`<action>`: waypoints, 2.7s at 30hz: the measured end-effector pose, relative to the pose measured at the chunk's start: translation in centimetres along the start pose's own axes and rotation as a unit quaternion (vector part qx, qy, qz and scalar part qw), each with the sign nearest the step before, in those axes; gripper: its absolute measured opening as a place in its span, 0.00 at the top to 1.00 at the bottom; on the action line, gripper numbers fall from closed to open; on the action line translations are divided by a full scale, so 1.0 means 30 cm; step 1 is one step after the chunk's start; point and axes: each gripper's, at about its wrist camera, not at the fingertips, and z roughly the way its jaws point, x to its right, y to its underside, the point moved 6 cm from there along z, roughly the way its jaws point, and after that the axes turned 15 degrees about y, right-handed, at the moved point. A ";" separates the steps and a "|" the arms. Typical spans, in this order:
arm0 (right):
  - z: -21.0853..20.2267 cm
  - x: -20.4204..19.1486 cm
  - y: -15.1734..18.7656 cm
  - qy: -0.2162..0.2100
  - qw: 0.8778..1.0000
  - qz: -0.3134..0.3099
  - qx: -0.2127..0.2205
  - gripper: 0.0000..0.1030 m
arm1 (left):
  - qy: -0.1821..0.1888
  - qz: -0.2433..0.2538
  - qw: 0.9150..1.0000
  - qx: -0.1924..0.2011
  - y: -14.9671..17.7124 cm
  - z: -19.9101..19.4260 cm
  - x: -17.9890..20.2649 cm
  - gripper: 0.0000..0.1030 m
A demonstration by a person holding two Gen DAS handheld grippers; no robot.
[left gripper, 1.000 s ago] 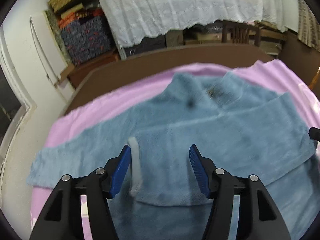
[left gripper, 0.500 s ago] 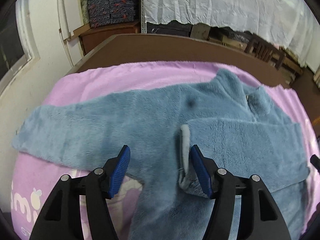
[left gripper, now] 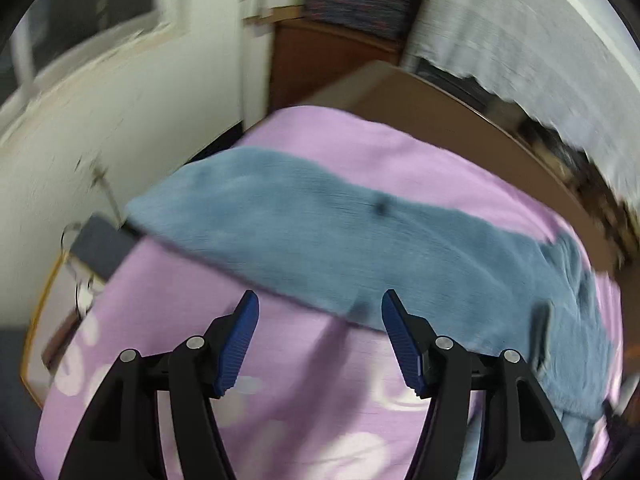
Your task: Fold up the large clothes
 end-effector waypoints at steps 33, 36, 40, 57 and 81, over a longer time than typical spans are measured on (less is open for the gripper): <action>-0.024 0.040 -0.015 -0.008 0.999 0.044 -0.002 0.79 | -0.075 0.107 0.989 0.064 -0.167 -0.081 0.204 0.90; -0.029 0.039 -0.015 -0.009 0.999 0.045 -0.003 0.79 | -0.078 0.155 0.982 0.076 -0.150 -0.109 0.348 0.90; -0.041 0.043 -0.017 -0.018 0.998 0.053 -0.003 0.79 | -0.061 0.214 0.971 0.083 -0.090 -0.128 0.557 0.90; -0.085 0.091 -0.036 -0.055 0.994 0.094 -0.004 0.71 | -0.025 0.419 0.907 -0.038 0.522 0.241 1.086 0.73; -0.180 -0.191 0.017 -0.007 0.991 -0.090 0.101 0.71 | -0.075 0.257 0.963 0.022 0.072 0.154 0.517 0.17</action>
